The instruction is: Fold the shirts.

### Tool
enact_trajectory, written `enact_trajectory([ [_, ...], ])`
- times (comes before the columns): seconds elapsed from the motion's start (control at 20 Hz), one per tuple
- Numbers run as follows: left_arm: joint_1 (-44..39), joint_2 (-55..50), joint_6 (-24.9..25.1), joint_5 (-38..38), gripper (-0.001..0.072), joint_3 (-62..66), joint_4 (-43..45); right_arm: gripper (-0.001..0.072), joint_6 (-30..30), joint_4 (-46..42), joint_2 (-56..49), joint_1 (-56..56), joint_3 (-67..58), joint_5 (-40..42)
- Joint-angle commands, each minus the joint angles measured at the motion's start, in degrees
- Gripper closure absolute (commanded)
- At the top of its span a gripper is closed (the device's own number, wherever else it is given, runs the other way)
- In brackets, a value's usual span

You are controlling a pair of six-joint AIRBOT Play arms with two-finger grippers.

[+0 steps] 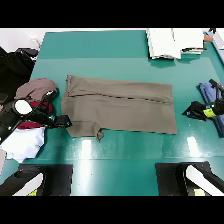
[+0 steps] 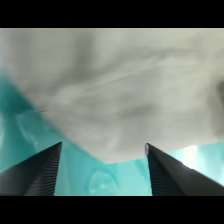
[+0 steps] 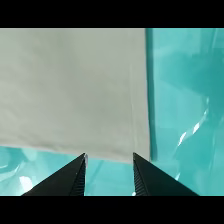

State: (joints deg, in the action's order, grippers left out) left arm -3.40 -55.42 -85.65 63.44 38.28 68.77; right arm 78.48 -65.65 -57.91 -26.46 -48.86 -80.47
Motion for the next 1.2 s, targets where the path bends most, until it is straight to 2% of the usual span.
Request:
enact_trajectory([
  [0.0, 0.57, 0.17, -2.64, -0.57, 0.0103, -2.93, 1.62, 0.0365, -0.98, 0.20, 2.34, -1.57, 3.30, 0.63],
  [0.3, 0.57, -0.17, -1.38, -11.15, 0.0104, -8.59, -8.76, 0.0365, -0.96, 0.15, 3.54, 4.70, 3.21, 2.60],
  [0.35, 0.57, -0.17, -1.18, -11.52, 0.0179, -8.59, -9.18, 0.0364, -0.96, 0.15, 3.54, 5.35, 3.21, 2.58],
  [0.4, 0.57, -0.15, -1.01, -11.56, 0.0315, -8.59, -9.53, 0.0364, -0.96, 0.15, 3.56, 5.53, 3.23, 2.49],
  [0.5, 0.57, -0.15, -0.85, -10.99, 0.0517, -8.57, -9.77, 0.0365, -0.96, -0.17, 3.56, 5.27, 3.23, 2.25],
  [0.55, 0.57, -0.11, -0.83, -10.78, 0.0691, -8.50, -9.73, 0.0364, -0.96, -0.44, 3.54, 4.39, 3.23, 1.57],
  [0.65, 0.57, 0.20, -0.11, -9.05, 0.0686, -6.99, -9.20, 0.0364, -0.96, -1.51, 3.56, 1.40, 3.74, -0.44],
  [0.7, 0.57, 0.26, 1.25, -7.32, 0.0686, -5.27, -9.18, 0.0327, -0.96, -3.43, 3.54, -0.26, 4.72, -1.46],
  [0.75, 0.57, 0.26, 2.38, -5.79, 0.0686, -3.56, -9.16, 0.0208, -0.96, -5.57, 3.54, -2.01, 6.62, -2.14],
  [0.8, 0.57, 0.26, 3.28, -4.52, 0.0686, -1.92, -9.20, 0.0187, -1.01, -6.62, 3.52, -3.80, 9.25, -1.77],
  [0.95, 0.57, 0.26, 3.43, -4.24, 0.0686, 0.37, -9.29, 0.0212, -3.02, -2.01, 0.98, -6.91, 16.11, 2.58],
  [1.15, 0.57, 0.26, 3.43, -3.41, 0.0686, 0.48, -9.25, 0.0247, -4.70, 6.78, -6.32, -2.89, 18.51, 10.05],
])
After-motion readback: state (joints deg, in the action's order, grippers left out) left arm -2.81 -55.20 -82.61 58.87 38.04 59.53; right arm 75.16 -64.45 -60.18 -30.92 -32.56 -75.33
